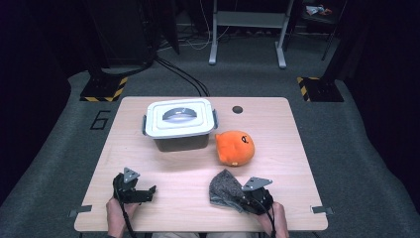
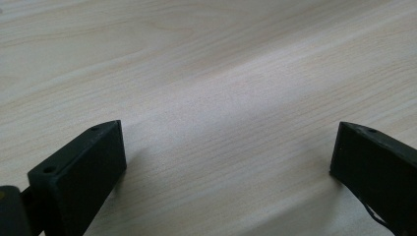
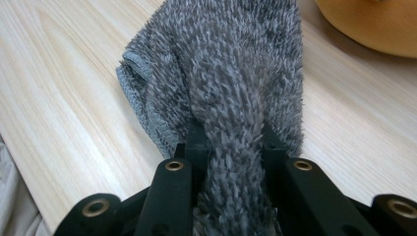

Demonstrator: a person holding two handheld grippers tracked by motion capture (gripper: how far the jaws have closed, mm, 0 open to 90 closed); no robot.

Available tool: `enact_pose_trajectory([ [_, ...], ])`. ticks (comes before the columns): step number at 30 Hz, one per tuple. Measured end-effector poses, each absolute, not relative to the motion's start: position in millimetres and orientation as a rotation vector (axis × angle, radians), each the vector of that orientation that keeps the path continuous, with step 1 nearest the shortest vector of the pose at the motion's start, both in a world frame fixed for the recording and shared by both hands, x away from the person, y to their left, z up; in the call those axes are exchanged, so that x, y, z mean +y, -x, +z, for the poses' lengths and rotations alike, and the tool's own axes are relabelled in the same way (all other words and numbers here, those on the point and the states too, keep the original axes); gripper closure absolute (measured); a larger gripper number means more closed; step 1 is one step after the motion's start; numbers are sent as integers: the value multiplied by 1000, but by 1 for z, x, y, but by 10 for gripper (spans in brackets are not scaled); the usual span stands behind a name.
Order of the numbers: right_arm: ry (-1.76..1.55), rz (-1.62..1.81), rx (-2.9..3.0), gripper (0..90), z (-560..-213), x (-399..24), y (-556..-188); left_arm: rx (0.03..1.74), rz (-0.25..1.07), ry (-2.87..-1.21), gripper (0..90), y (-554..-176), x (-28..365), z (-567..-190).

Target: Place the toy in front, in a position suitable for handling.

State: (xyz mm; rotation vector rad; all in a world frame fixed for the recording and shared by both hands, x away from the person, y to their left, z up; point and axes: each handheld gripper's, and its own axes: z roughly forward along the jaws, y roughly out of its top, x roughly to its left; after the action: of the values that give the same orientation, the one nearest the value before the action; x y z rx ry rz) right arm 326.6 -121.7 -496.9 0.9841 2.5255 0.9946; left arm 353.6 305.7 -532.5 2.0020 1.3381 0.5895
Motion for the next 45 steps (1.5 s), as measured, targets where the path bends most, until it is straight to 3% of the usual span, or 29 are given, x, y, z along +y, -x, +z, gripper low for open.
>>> enact_pose_trajectory([
  [24, -1178, 942, 2390, 736, -493, -181, -311, 1337, 592, -2004, 0, -354, 306, -532],
  [45, -1374, 916, 2181, 729, -488, -231, -321, 1338, 590, -2002, 0, -354, 305, -532],
])
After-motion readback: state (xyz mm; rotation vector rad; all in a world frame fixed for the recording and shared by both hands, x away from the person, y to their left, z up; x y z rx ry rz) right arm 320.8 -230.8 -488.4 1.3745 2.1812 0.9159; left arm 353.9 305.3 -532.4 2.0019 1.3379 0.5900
